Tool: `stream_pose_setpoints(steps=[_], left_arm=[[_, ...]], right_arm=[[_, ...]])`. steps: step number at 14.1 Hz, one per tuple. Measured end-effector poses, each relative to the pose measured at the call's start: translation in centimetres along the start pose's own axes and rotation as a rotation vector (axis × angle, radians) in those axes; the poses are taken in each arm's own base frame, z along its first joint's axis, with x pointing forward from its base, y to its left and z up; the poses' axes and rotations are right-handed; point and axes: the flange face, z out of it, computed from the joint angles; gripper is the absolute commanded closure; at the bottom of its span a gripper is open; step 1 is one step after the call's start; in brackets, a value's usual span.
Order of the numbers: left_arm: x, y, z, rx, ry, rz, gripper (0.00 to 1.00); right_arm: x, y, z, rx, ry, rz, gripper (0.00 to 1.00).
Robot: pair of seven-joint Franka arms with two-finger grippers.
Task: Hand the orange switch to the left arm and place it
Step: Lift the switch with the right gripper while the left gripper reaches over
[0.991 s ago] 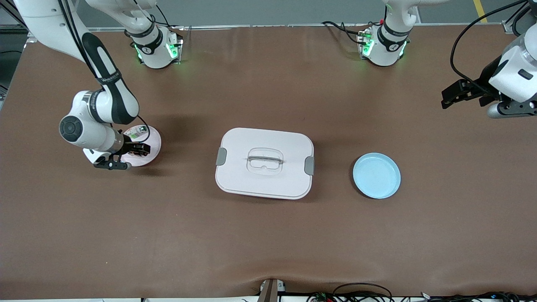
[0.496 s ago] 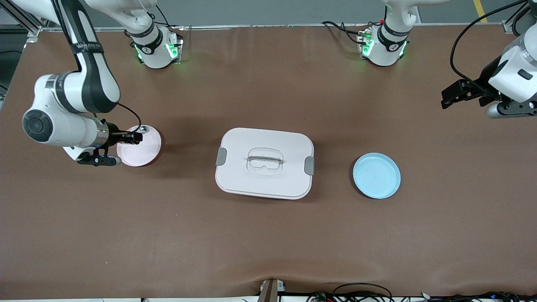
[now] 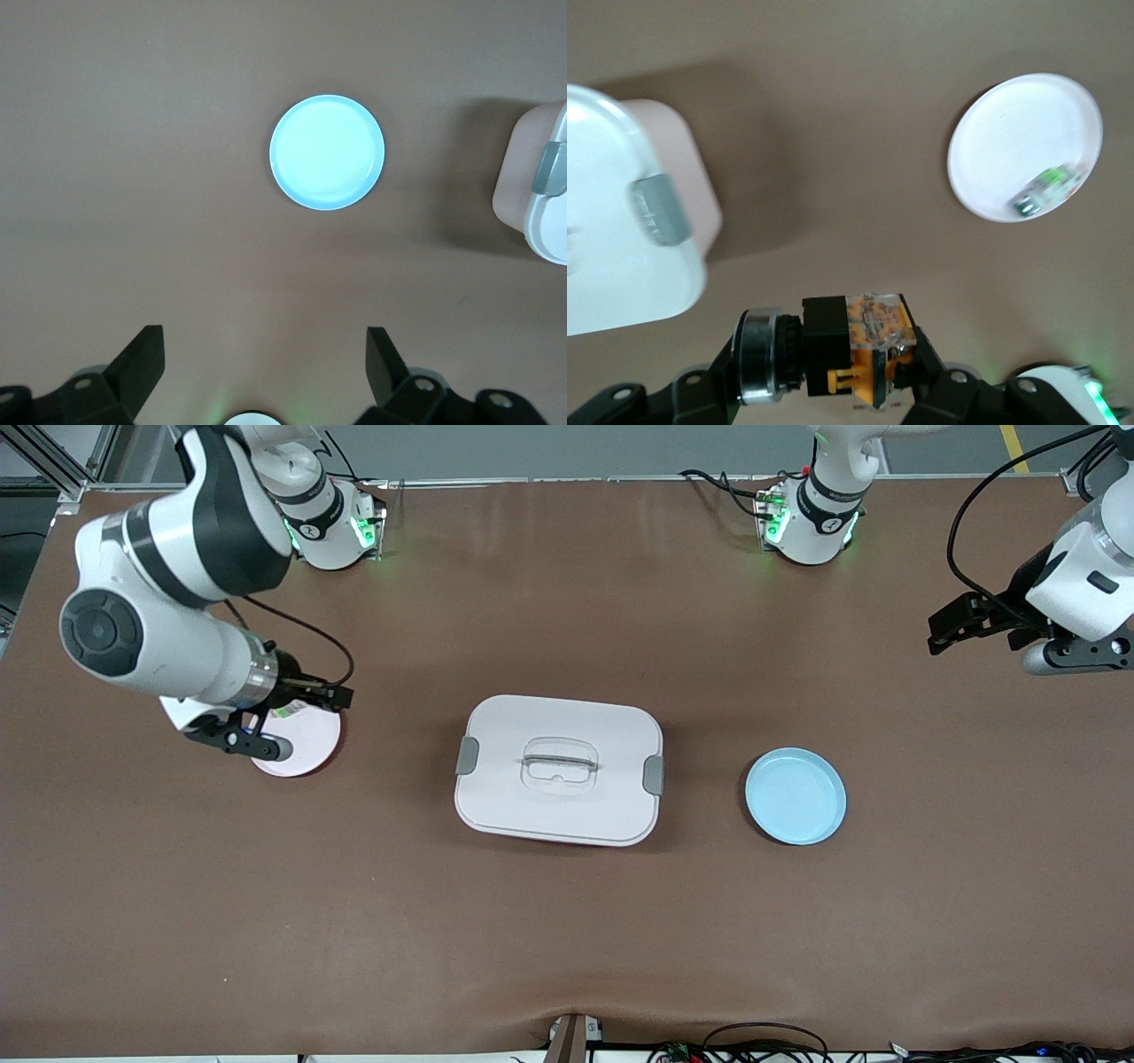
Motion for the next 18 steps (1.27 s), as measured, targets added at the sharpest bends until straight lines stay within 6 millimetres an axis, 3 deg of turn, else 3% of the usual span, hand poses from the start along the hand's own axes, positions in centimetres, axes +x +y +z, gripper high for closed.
stream_pose_setpoints(steps=[2, 4, 6, 10, 14, 18], left_arm=[[0.0, 0.6, -0.1, -0.053, 0.003, 0.003, 0.0], [0.1, 1.0, -0.3, -0.081, 0.015, 0.006, 0.0], [0.0, 2.2, -0.3, -0.105, 0.015, -0.001, 0.0], [-0.8, 6.9, -0.1, -0.189, -0.014, -0.075, 0.0], [-0.9, 10.5, 1.8, -0.246, -0.004, -0.113, 0.0], [-0.9, 12.9, 3.4, -0.329, 0.003, -0.117, 0.0]], right_arm=[[-1.9, -2.6, -1.6, 0.081, -0.026, 0.066, 0.86], [-3.3, -5.0, -1.9, 0.14, -0.073, 0.143, 0.86], [-4.3, -7.4, -1.6, 0.199, -0.111, 0.207, 0.86], [-6.2, -12.4, -0.6, 0.305, -0.138, 0.343, 0.86], [-8.8, -17.4, 0.8, 0.374, -0.14, 0.465, 0.86], [-9.5, -20.6, 1.5, 0.467, -0.199, 0.579, 0.85]])
